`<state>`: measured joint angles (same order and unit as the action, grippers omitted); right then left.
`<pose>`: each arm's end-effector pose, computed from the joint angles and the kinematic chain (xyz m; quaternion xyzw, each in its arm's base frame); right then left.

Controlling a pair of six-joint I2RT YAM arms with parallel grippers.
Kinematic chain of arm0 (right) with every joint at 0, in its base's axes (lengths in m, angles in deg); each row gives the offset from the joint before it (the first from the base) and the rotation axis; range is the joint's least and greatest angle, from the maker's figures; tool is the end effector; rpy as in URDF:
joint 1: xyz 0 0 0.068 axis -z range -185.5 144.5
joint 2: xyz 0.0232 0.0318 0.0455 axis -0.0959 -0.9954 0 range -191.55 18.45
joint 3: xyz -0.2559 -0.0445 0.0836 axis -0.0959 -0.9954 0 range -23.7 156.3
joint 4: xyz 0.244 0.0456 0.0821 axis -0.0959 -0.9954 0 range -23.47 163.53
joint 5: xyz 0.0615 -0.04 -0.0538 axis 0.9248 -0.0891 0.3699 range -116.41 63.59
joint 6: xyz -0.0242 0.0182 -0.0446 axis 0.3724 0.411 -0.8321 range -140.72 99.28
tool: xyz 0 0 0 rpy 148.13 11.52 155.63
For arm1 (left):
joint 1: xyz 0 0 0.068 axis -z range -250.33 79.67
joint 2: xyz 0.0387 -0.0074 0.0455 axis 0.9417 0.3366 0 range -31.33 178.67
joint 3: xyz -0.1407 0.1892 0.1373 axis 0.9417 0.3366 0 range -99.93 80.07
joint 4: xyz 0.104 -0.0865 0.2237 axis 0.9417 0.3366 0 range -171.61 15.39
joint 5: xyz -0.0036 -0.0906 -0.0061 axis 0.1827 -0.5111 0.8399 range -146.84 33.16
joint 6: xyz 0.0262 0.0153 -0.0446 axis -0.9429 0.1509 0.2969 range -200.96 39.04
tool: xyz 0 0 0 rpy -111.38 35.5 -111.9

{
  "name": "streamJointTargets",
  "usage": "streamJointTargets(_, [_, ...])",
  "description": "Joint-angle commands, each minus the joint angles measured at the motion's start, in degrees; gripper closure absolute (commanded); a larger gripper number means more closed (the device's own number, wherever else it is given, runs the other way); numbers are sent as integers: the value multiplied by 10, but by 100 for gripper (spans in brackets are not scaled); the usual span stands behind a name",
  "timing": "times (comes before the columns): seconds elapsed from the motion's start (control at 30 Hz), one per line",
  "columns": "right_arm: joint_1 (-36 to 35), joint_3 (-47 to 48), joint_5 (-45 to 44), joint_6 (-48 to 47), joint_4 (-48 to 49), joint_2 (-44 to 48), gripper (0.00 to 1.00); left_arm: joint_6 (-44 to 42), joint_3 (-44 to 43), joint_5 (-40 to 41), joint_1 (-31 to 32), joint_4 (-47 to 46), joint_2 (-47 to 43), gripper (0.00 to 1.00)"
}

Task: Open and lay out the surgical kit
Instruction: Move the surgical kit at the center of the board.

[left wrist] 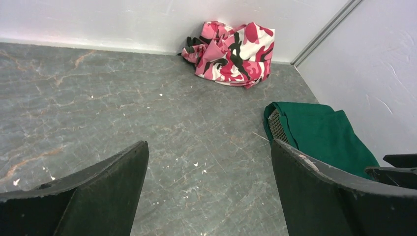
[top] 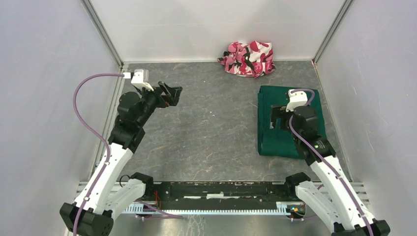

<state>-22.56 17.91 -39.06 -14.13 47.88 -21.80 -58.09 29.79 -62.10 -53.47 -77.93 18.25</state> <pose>0.1564 0.0397 0.3051 -0.0166 0.8370 0.0199 0.5466 0.1927 -0.0618 0.3718 -0.0064 0.7251 -0.2651 0.6355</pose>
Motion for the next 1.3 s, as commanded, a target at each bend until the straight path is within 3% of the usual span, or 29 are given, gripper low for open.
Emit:
streamJointTargets(0.0, [-5, 4, -23, -4, 45, -40, 2, -46, -1, 23, 12, -67, 12, 1])
streamJointTargets(0.37, [10, 67, -66, 19, 65, -214, 2, -51, -9, 28, 70, -84, 46, 0])
streamJointTargets(0.9, [506, 45, 229, 163, 173, -272, 2, -75, -24, 110, 163, -59, 49, 0])
streamJointTargets(1.1, [594, 7, 291, 163, 207, -305, 2, -84, -25, 120, 192, -55, 50, 0])
streamJointTargets(1.27, [601, -19, 357, 181, 247, -338, 2, -85, -25, 113, 203, -54, 50, 0])
